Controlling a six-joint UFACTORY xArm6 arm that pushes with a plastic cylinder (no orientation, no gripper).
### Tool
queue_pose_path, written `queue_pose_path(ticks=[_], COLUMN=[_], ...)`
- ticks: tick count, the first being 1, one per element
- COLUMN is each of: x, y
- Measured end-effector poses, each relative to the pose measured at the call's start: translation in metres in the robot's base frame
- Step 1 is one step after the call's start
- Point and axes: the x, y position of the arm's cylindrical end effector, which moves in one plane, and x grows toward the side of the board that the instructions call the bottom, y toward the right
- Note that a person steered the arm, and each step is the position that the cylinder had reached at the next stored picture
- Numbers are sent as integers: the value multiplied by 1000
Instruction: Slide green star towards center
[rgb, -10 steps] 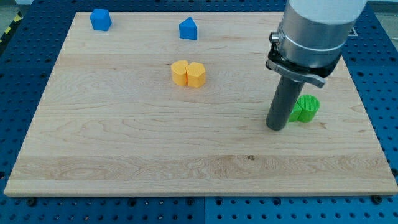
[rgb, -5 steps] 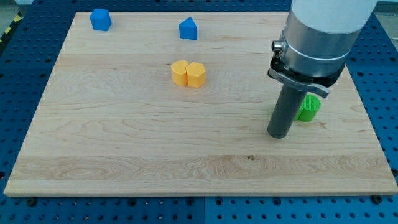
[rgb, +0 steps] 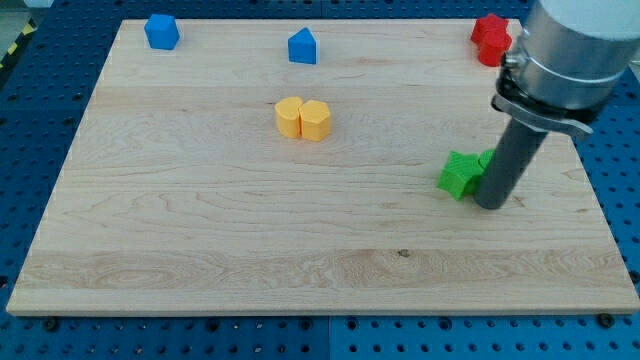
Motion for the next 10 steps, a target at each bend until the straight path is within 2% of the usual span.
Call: queue_pose_path(ticks=[1, 4, 5, 6, 9, 10], x=[-13, -13, -34, -61, -97, -130], y=[-3, -15, -25, -50, -146, -158])
